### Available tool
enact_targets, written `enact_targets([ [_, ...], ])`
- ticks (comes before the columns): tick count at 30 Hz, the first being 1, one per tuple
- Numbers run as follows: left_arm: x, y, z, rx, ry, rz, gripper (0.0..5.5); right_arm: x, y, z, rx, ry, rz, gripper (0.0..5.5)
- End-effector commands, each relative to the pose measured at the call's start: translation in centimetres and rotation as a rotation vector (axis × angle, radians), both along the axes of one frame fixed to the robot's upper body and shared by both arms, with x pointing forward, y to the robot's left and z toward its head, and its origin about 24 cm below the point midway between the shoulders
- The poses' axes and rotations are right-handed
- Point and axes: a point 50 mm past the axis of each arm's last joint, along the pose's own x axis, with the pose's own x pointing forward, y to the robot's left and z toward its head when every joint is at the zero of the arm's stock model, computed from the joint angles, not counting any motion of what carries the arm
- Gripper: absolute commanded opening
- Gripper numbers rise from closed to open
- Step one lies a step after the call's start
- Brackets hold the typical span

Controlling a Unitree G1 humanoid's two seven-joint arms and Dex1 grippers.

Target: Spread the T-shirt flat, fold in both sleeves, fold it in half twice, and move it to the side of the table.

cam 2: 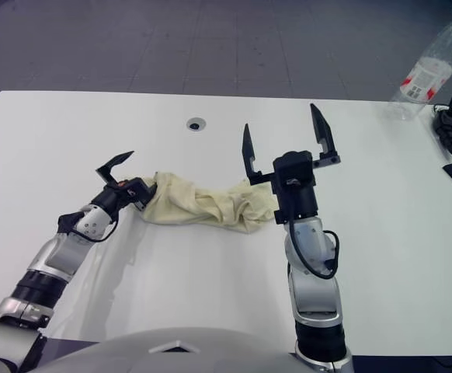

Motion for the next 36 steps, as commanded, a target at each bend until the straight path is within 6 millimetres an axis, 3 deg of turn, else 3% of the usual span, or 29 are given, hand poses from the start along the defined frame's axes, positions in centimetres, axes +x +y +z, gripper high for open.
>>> enact_targets([
  [1,-5.0,-1.6,-4.4,0.043,0.269,-0.049,5.40,0.7,0.1,0.0,0.003,0.016,0.029,5.39],
  [5,-7.9,-2.6,-5.2,0.010,0.369,-0.080,5.40,0.8,0.0,0.1,0.016,0.016,0.019,5.39],
  [13,-10.2,-3.5,-4.1,-0.062,0.385,0.002,5.40,0.4,0.1,0.4,0.030,0.015,0.010,5.39],
  [18,-10.7,-3.1,-3.4,-0.076,0.376,0.061,5.40,0.4,0.1,0.5,0.034,0.015,0.009,5.39],
  [22,-9.8,-2.9,-1.8,-0.128,0.311,0.101,5.40,0.3,-0.1,0.6,0.041,0.018,-0.001,5.39],
  [29,-6.6,-2.6,4.3,-0.417,0.054,0.092,5.40,0.6,-0.2,0.6,0.043,0.024,0.006,5.39],
  [32,-5.5,-2.7,6.7,-0.519,-0.005,0.011,5.40,0.6,-0.2,0.6,0.045,0.023,0.006,5.39],
  [36,-4.1,-3.4,8.4,-0.644,0.069,-0.149,5.40,0.7,-0.2,0.6,0.045,0.022,0.004,5.39],
])
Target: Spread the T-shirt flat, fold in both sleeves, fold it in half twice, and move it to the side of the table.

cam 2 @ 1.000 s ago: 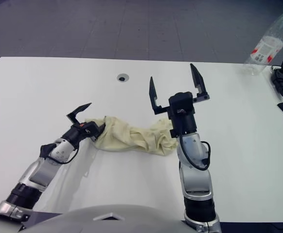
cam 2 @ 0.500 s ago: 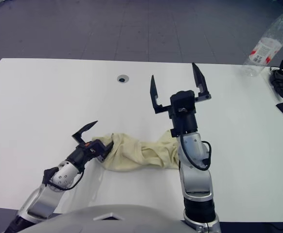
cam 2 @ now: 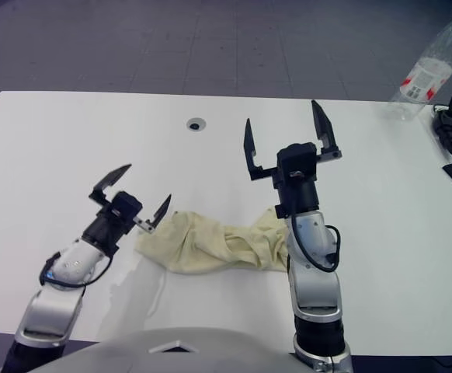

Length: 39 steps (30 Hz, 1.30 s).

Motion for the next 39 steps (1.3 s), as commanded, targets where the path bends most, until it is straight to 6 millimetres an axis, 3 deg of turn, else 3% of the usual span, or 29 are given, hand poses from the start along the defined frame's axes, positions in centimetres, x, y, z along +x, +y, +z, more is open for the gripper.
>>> enact_targets([
  [1,1.3,-0.8,1.4,-0.096,0.043,-0.199,5.40,0.2,0.0,0.1,0.001,-0.001,0.001,5.39],
  [4,2.2,-1.8,1.4,-0.094,0.142,-0.421,5.40,0.2,0.0,0.1,0.004,-0.002,-0.004,5.39],
  [8,2.3,-3.0,-0.2,-0.100,0.469,-0.842,5.40,0.4,0.0,0.2,0.006,-0.004,-0.009,5.39],
  [11,3.7,-3.6,-1.2,-0.114,0.655,-0.945,5.40,0.5,0.1,0.4,0.008,-0.009,-0.005,5.39],
  [16,5.6,-5.3,-2.5,-0.090,0.820,-0.984,5.40,0.5,0.4,0.5,0.007,-0.015,0.007,5.39],
  [22,6.7,-6.6,-3.9,-0.051,0.888,-0.964,5.40,0.2,1.1,0.5,-0.023,-0.028,0.031,5.39],
  [31,5.9,-6.8,-5.6,0.132,0.944,-0.968,5.40,0.1,1.3,0.6,-0.026,-0.026,0.039,5.39],
  [38,4.8,-6.1,-5.2,0.169,0.951,-1.048,5.40,0.0,1.4,0.6,-0.028,-0.028,0.042,5.39],
  [39,4.7,-6.0,-5.2,0.171,0.947,-1.051,5.20,0.0,1.4,0.6,-0.029,-0.028,0.042,5.40],
])
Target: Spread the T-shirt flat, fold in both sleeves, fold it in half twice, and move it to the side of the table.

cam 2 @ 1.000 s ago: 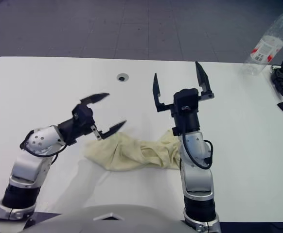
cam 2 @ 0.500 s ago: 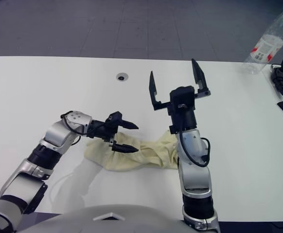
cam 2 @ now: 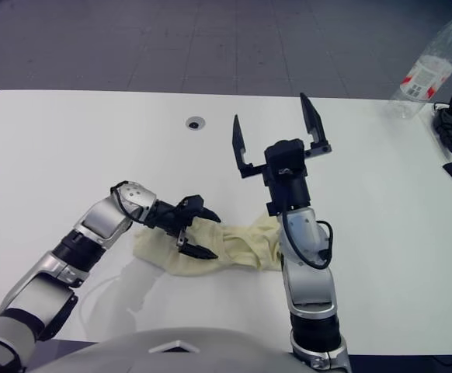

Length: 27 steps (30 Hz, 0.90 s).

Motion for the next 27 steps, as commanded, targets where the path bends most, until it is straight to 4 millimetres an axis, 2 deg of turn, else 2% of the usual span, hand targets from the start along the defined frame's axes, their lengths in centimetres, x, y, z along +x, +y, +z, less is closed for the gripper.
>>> enact_targets([
  [1,-0.6,0.7,0.2,0.005,-0.013,-0.029,5.30,-0.1,0.1,0.1,-0.003,0.000,0.004,5.40],
  [5,-0.6,1.0,1.0,-0.028,-0.041,-0.021,5.40,0.0,0.2,0.1,-0.005,0.001,0.010,5.40],
  [11,-0.7,1.4,1.7,-0.053,-0.069,-0.016,4.34,0.0,0.2,0.1,-0.006,0.001,0.007,5.40],
  [27,-0.8,1.5,1.6,-0.045,-0.086,-0.031,1.57,0.1,0.3,0.2,-0.006,0.002,0.009,5.40],
])
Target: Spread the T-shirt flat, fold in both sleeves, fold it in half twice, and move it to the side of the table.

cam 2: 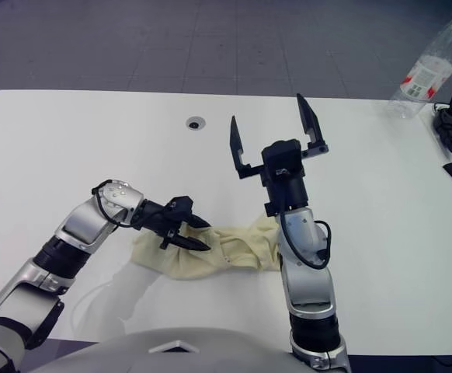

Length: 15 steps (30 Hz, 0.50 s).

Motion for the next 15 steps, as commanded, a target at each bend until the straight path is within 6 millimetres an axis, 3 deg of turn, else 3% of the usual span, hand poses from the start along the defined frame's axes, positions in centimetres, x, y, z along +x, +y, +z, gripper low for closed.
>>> enact_targets([
  [1,-0.1,0.1,0.3,-0.003,-0.018,-0.012,1.40,0.1,0.1,0.2,-0.004,-0.002,0.001,5.40],
  [9,0.0,0.6,1.2,-0.056,-0.059,0.017,0.04,0.1,0.1,0.2,-0.004,-0.005,0.000,5.40],
  [15,-0.5,1.7,1.9,-0.104,-0.159,0.084,0.01,0.2,0.2,0.3,-0.002,-0.008,0.001,5.40],
])
